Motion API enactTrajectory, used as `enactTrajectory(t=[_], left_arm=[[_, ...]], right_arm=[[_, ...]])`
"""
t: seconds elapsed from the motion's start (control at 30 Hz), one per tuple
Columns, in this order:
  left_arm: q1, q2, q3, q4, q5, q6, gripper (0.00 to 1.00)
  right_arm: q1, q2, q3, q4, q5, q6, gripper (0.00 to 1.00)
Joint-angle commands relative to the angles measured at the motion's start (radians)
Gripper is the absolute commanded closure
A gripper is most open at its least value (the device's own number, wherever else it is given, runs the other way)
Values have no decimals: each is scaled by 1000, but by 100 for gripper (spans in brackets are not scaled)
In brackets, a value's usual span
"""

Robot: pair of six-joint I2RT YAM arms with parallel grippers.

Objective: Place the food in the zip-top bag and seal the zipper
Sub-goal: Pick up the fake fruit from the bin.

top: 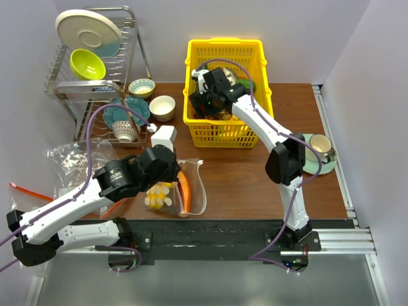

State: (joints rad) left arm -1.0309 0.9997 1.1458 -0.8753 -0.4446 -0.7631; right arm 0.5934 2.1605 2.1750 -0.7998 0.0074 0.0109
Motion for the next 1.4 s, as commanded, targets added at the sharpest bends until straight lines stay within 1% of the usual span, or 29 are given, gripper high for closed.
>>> enactTrajectory(t=[0.0, 0.13, 0.17, 0.23, 0.27, 0.3, 0.33, 0.4, 0.5, 0.67, 0.87, 0.9, 0.93, 0.97, 1.03, 1.07, 1.1, 1.13, 1.17, 1.2, 1.23, 1.27, 1.33, 1.37], left_arm=[[-4, -3, 3, 61, 4, 1, 100], [-4, 5, 15, 56, 0, -7, 100], [-4, 8, 20, 52, -3, -10, 100], [-4, 10, 26, 52, -6, -13, 100], [-4, 10, 26, 53, -9, -15, 100], [-4, 8, 25, 55, -11, -13, 100], [-4, 8, 23, 58, -11, -15, 100], [-3, 11, 20, 68, -16, -5, 100], [-4, 25, 26, 76, -16, 7, 100], [-4, 45, 29, 101, 3, 21, 100], [-3, 56, 22, 125, 18, 24, 100], [-3, 56, 20, 130, 20, 21, 100], [-4, 56, 19, 133, 23, 19, 100], [-3, 56, 17, 140, 27, 19, 100], [-3, 63, 20, 145, 32, 16, 100], [-3, 66, 25, 151, 41, 16, 100], [-3, 71, 29, 153, 46, 15, 100], [-3, 82, 34, 153, 49, 16, 100], [-3, 88, 46, 153, 55, 16, 100], [-3, 96, 52, 151, 58, 16, 100], [-3, 109, 60, 151, 64, 16, 100], [-3, 115, 75, 148, 67, 16, 100], [-1, 140, 89, 142, 75, 18, 100], [-3, 146, 106, 141, 78, 18, 100]], right_arm=[[0, 30, 77, 97, 9, -106, 23], [0, 108, 152, 123, 106, -124, 24], [0, 116, 164, 122, 120, -133, 29], [0, 124, 187, 107, 151, -146, 57], [0, 107, 184, 103, 152, -149, 74], [-1, 89, 148, 108, 149, -146, 92], [0, 66, 119, 135, 143, -143, 96], [-1, -22, 18, 171, 141, -129, 100], [-1, -137, -61, 211, 170, -112, 100], [-1, -266, -90, 188, 210, -77, 100], [-1, -445, -132, 175, 126, -19, 100], [0, -473, -159, 177, 76, -19, 100], [-1, -526, -178, 188, 47, 36, 100], [0, -559, -199, 197, 10, 56, 100], [0, -615, -285, 233, -90, 122, 100], [-1, -683, -358, 250, -127, 147, 100], [-1, -717, -398, 269, -159, 174, 100], [-1, -755, -444, 319, -223, 234, 100], [-1, -821, -537, 347, -257, 263, 100], [0, -861, -587, 410, -302, 294, 100], [0, -893, -636, 444, -363, 358, 100], [0, -957, -729, 474, -400, 389, 100], [0, -1011, -812, 556, -481, 470, 100], [-1, -1040, -887, 579, -501, 498, 100]])
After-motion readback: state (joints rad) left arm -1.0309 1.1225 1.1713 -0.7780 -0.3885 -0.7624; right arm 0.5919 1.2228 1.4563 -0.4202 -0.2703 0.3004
